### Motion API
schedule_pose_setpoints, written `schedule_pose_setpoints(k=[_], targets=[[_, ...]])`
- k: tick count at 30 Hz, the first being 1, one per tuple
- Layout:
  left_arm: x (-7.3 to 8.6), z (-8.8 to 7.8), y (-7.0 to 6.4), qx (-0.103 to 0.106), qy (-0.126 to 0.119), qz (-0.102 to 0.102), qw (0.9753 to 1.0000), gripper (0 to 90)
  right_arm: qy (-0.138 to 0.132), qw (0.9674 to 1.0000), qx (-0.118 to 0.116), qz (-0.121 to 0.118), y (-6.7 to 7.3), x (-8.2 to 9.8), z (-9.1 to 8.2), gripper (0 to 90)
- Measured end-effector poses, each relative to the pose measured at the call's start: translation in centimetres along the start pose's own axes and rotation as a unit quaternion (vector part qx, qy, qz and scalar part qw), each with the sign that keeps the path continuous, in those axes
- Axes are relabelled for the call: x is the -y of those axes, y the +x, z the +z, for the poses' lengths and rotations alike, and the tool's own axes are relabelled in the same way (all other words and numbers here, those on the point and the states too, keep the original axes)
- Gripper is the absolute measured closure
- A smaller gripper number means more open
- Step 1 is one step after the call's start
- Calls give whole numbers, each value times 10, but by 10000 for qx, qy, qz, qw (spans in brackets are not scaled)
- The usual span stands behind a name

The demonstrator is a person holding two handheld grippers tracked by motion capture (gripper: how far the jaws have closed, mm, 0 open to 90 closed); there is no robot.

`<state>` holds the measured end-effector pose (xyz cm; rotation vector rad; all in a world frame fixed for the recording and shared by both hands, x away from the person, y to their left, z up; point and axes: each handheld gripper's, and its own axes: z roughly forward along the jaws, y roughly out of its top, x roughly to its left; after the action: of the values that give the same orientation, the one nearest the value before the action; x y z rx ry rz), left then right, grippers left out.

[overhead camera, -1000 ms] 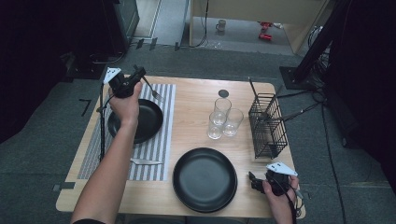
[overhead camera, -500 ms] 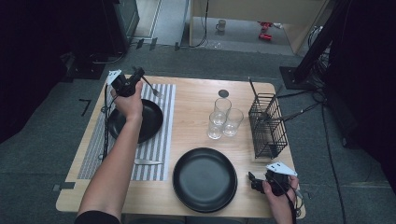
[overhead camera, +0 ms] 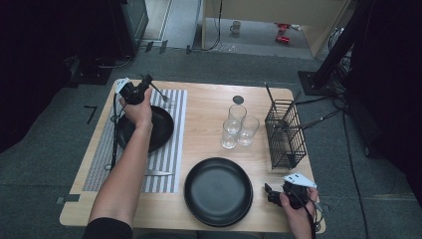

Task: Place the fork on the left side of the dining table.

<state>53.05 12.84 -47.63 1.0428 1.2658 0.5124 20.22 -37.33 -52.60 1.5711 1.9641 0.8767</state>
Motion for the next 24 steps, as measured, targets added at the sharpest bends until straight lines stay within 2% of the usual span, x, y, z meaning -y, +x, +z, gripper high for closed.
schedule_pose_setpoints(k=[2, 5, 12, 16, 24], targets=[[3, -1, 3, 42, 155, 204, 9997, 884, 2, 10000, -5, -9, 0, 0, 0, 102], [2, -4, 5, 85, 186, 217, 9996, 883, 3, 10000, -8, -12, 0, 0, 0, 102], [-1, -11, 14, 107, 404, -1, 9991, 883, 3, 10000, -10, -15, 0, 0, 0, 102], [-1, -14, 15, 134, 411, -93, 9990, 885, 4, 10000, -13, -17, 0, 0, 0, 102], [-1, -10, 12, 137, 362, -35, 9992, 886, 2, 10000, -19, -25, 0, 0, 0, 102]])
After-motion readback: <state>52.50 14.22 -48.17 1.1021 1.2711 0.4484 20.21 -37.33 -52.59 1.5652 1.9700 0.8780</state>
